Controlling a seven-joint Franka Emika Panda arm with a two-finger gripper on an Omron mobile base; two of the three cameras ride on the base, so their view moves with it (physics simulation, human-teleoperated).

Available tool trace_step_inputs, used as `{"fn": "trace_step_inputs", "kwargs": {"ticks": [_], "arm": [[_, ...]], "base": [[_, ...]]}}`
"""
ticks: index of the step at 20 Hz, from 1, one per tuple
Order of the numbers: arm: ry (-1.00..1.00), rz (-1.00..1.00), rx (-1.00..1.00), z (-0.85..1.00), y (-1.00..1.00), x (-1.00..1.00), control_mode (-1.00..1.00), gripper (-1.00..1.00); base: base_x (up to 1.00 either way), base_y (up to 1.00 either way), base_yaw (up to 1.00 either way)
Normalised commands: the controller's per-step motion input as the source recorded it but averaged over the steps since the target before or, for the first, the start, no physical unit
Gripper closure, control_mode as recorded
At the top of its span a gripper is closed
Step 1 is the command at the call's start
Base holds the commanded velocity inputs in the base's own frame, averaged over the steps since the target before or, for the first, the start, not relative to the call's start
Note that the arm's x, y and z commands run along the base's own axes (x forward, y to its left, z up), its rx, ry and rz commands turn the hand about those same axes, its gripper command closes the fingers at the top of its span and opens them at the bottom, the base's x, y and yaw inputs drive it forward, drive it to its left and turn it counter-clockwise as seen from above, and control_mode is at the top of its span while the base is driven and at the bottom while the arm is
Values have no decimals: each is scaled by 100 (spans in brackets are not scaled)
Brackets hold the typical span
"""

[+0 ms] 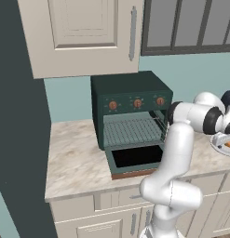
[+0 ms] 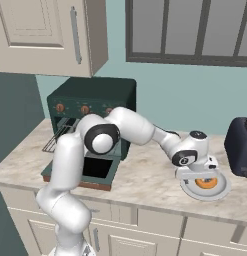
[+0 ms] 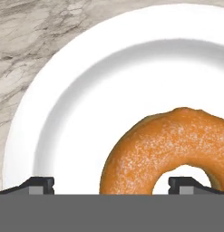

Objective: Pick up the bagel from the plate, place it on the toaster oven rack, close the door, and set the timer.

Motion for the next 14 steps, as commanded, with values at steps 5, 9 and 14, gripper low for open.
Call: {"fn": "trace_step_inputs", "kwargs": {"ticks": [5, 9, 14], "arm": [[0, -1, 0, -7, 0, 0, -100, 100], [-2, 0, 0, 0, 0, 0, -100, 100], [-5, 0, 0, 5, 0, -3, -100, 100]], "base": [[0, 0, 0], [0, 0, 0], [0, 0, 0]]}}
